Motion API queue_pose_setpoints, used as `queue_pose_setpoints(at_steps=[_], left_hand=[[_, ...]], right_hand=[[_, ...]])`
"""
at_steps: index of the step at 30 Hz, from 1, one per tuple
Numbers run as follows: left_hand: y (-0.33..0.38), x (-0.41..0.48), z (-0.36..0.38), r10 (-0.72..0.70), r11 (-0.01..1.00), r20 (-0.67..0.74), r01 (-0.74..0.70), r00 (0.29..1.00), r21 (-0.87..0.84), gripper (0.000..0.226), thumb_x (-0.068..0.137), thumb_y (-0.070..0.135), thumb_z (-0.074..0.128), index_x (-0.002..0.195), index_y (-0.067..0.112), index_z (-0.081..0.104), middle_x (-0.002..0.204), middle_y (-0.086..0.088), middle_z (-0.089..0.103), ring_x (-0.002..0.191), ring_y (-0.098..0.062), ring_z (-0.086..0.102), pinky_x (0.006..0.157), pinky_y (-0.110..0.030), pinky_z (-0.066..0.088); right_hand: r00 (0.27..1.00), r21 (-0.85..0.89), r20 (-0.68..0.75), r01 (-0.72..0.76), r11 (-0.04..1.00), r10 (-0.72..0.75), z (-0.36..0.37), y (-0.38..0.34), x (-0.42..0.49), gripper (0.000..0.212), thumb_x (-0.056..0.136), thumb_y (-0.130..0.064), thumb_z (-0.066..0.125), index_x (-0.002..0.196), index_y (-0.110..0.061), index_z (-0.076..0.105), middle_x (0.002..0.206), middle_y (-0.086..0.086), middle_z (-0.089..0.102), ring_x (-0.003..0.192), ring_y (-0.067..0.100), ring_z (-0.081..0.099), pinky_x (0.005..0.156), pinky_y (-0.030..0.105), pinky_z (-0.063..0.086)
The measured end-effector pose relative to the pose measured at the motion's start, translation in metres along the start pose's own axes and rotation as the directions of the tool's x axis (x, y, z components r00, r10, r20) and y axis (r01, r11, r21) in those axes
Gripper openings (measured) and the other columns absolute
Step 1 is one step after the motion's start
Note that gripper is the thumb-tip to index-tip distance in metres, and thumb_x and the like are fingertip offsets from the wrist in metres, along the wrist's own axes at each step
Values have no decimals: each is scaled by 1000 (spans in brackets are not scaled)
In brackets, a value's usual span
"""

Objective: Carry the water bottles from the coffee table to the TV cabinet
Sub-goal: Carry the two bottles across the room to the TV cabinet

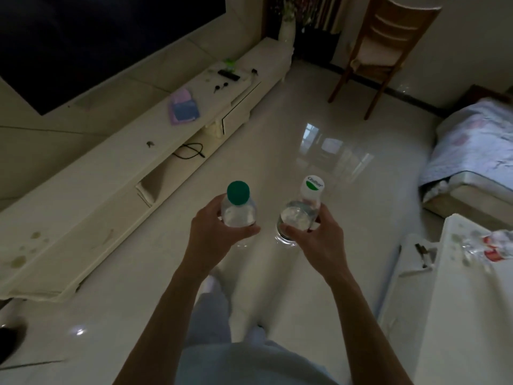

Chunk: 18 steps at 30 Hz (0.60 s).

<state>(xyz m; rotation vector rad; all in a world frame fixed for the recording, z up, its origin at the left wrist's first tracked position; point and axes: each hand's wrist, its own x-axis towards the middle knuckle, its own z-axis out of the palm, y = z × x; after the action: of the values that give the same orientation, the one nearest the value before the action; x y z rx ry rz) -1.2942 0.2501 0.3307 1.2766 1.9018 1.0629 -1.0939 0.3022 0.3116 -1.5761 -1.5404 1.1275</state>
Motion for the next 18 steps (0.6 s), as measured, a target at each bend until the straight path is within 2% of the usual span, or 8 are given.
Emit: queue_pose_setpoints(at_steps=[5,7,11,14,18], left_hand=[[-3,73,0,24,999,-53,-26,998,-41,66,56,35,88,113,19,60,97,7,66,87,-11,64,74,-20,52],[-2,112,-2,43,998,-31,-45,999,-51,66,56,35,88,114,22,59,95,11,65,86,-6,62,72,-14,49],[4,190,-9,85,994,16,-84,996,-68,65,55,38,86,111,25,57,94,15,62,84,0,60,73,-16,51],[10,240,-16,95,991,39,-91,995,-94,64,56,39,86,112,28,55,94,21,58,86,3,59,73,-14,50],[17,293,-21,123,985,85,-111,989,-133,61,57,41,84,110,29,57,96,22,62,88,2,62,72,-15,54]], right_hand=[[1000,-35,-24,14,999,-15,23,-18,62,58,64,-32,88,111,-37,55,97,-17,65,90,7,67,83,37,59],[999,-38,-33,10,999,-11,35,-26,91,60,63,-34,88,114,-33,56,98,-19,64,90,7,67,83,37,59],[998,-33,-66,2,999,-4,59,-51,151,71,60,-39,87,123,-25,58,105,-14,67,94,10,68,84,39,59],[996,-23,-92,-13,1000,11,73,-71,193,66,64,-32,88,123,-24,58,104,-17,65,94,7,66,83,33,59],[991,-10,-133,-24,1000,22,86,-91,233,61,67,-26,87,117,-32,52,97,-26,59,89,-4,63,75,16,53]])
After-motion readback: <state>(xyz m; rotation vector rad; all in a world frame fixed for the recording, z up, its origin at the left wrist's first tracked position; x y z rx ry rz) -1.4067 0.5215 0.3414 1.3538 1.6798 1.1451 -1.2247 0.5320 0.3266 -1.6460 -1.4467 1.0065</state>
